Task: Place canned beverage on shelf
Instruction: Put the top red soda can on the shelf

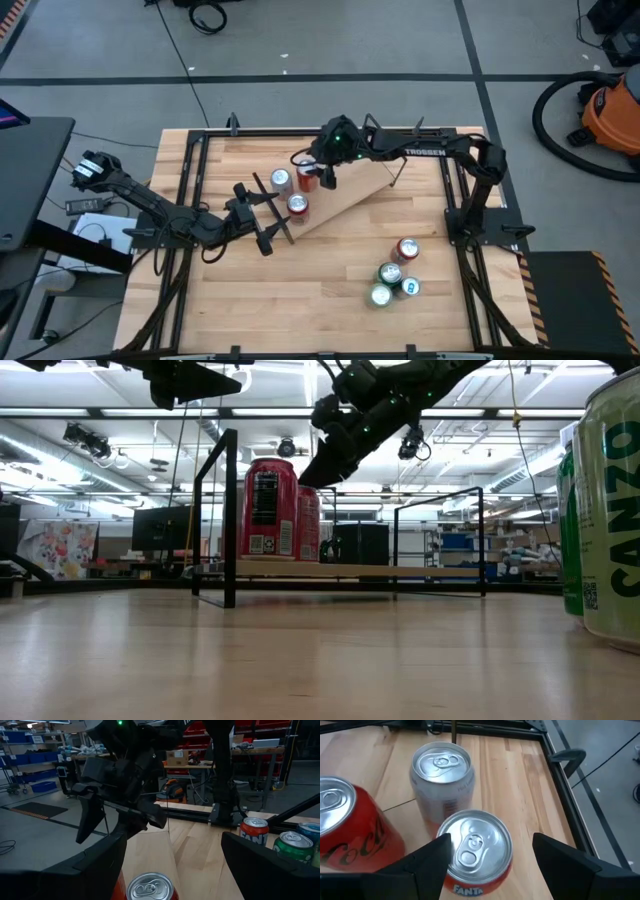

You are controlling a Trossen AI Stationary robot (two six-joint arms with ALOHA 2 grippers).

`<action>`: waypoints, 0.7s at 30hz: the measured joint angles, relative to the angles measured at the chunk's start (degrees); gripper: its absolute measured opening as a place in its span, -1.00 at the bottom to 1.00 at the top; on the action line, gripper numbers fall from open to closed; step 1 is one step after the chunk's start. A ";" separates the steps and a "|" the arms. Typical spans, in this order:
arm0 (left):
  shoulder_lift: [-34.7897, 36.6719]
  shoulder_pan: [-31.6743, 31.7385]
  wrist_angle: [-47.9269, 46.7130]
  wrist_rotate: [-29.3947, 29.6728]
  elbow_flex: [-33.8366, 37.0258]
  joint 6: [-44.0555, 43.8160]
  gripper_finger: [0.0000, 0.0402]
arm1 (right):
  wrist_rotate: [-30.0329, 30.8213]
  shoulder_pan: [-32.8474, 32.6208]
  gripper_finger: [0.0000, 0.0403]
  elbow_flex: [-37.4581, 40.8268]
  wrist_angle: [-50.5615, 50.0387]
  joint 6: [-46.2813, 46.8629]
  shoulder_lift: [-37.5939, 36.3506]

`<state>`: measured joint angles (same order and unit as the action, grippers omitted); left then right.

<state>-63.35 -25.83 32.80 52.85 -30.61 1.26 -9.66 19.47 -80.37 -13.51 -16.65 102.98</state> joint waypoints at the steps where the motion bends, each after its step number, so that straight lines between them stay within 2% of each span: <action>1: 0.00 0.01 0.00 0.01 0.00 0.00 0.67 | 0.02 0.17 0.44 -0.02 -0.34 0.02 0.00; 21: 0.00 0.01 -0.04 0.00 0.00 -0.04 0.67 | 2.39 0.54 0.44 -0.18 -3.96 -0.08 -0.53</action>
<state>-63.35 -25.82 32.75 52.84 -30.61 1.21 -7.26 20.01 -80.55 -17.47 -16.73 102.45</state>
